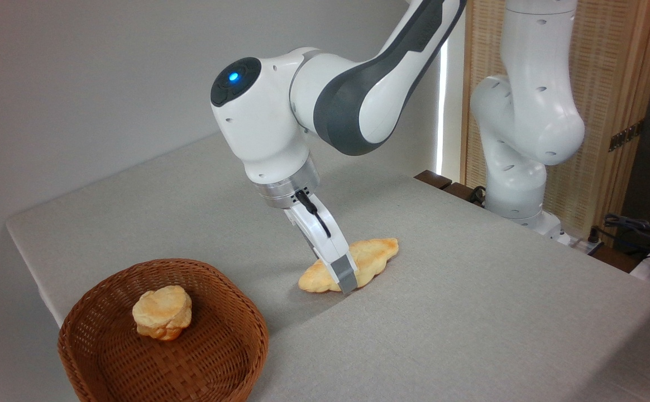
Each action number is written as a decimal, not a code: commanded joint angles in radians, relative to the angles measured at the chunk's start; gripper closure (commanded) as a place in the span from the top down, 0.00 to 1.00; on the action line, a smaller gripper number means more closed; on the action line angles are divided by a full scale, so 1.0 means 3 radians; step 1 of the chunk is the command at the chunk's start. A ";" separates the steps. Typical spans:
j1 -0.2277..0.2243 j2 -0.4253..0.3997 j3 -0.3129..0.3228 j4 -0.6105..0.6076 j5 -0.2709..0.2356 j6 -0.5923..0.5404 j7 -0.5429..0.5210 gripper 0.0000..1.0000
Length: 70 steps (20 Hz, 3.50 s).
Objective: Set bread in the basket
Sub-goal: 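Close the gripper on the middle of the golden roll, then lift the golden roll and carry it toward the woven basket, then lower the roll into the basket beside the round bun and release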
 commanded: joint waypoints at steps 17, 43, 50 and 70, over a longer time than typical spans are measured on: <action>-0.0006 -0.0034 0.0021 0.0082 0.0003 -0.0133 -0.0020 0.43; 0.0009 0.0073 0.0021 0.0956 -0.0533 0.1006 -0.0066 0.46; 0.0014 0.0232 0.0031 0.0946 -0.0748 0.1825 -0.0081 1.00; 0.0009 0.0304 0.0026 0.0946 -0.0738 0.1796 -0.0224 1.00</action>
